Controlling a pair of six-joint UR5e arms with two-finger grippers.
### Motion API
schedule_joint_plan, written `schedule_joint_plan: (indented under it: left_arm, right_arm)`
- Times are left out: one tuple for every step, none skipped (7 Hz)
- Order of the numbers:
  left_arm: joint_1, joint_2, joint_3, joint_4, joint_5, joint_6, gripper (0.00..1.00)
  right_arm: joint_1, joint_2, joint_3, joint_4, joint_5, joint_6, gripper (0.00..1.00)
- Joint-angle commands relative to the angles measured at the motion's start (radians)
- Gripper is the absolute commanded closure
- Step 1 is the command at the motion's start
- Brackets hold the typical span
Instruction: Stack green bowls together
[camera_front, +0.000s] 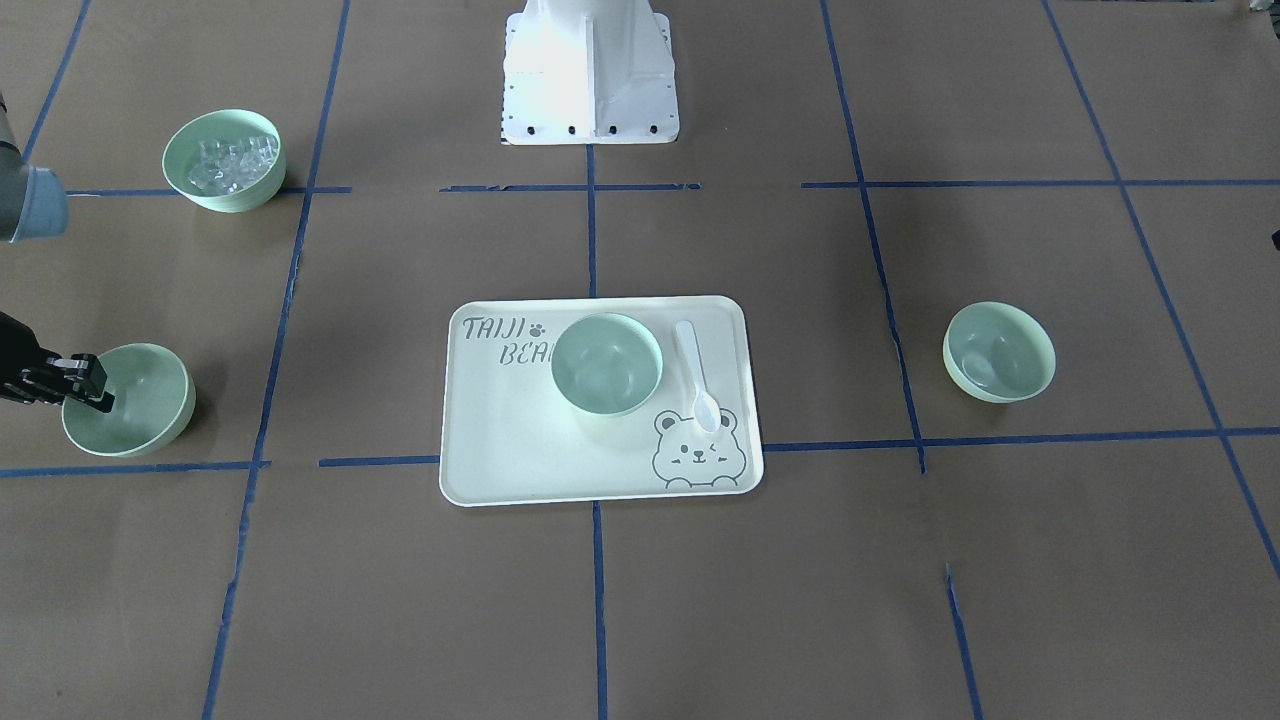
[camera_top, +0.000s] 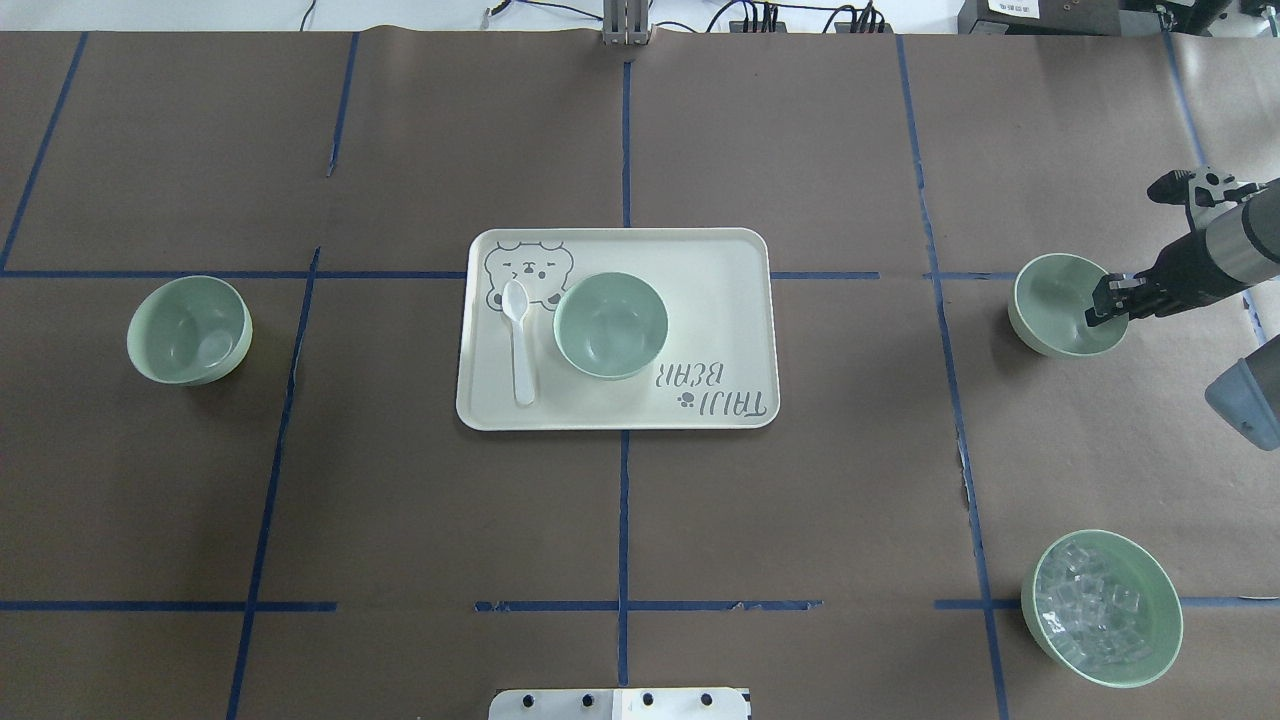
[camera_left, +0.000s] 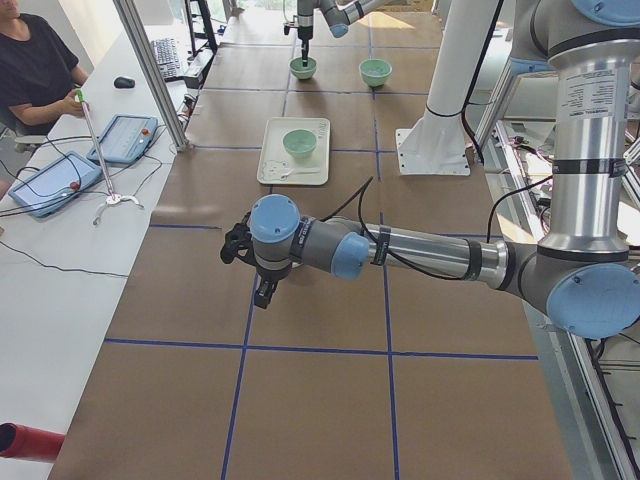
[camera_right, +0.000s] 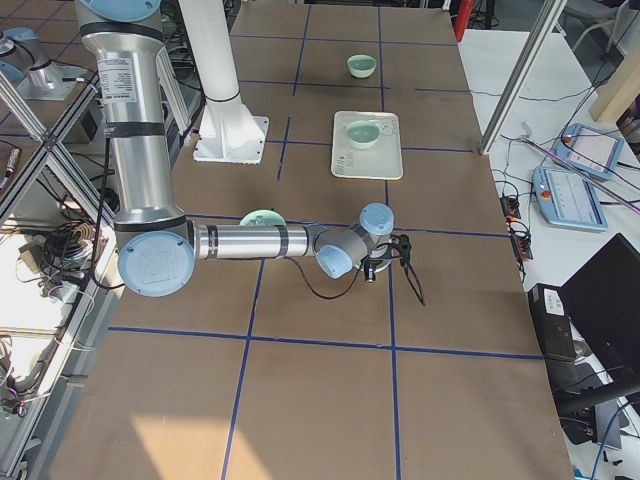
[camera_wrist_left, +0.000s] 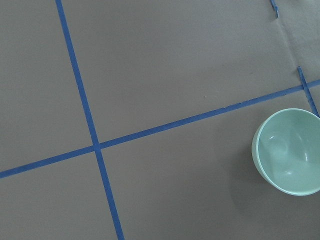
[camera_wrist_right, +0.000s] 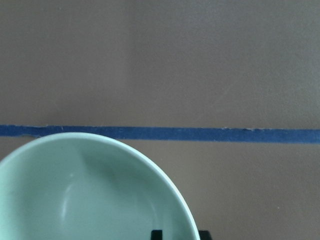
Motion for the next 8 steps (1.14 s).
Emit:
schedule_joint_plan:
  left_arm:
    - [-0.001, 0.001, 0.000, -0.008, 0.000, -0.001, 0.00]
    - [-0.001, 0.001, -0.002, -0.008, 0.000, -0.001, 0.00]
    - [-0.001, 0.001, -0.003, -0.008, 0.000, -0.001, 0.00]
    - [-0.001, 0.001, -0.003, -0.008, -0.001, -0.001, 0.00]
    - [-0.001, -0.001, -0.003, -0.008, -0.001, 0.001, 0.00]
    - [-0.001, -0.001, -0.003, -0.008, 0.000, 0.002, 0.00]
    - [-0.001, -0.001, -0.003, -0.008, 0.000, 0.001, 0.00]
    - [-0.001, 0.001, -0.003, -0.008, 0.000, 0.001, 0.00]
  right_arm:
    - [-0.001, 0.013, 0.062, -0.017, 0.050, 0.044, 1.00]
    - [-0.001, 0.051, 0.130, -0.021, 0.050, 0.221, 1.00]
    - [-0.027, 0.085, 0.180, -0.014, 0.053, 0.359, 1.00]
    - [-0.126, 0.148, 0.216, -0.021, 0.001, 0.501, 1.00]
    - [-0.254, 0.265, 0.212, -0.031, -0.112, 0.693, 1.00]
    - [-0.351, 0.380, 0.204, -0.117, -0.199, 0.767, 1.00]
    - [-0.408, 0.514, 0.193, -0.281, -0.297, 0.783, 1.00]
    - [-0.432, 0.583, 0.173, -0.358, -0.332, 0.787, 1.00]
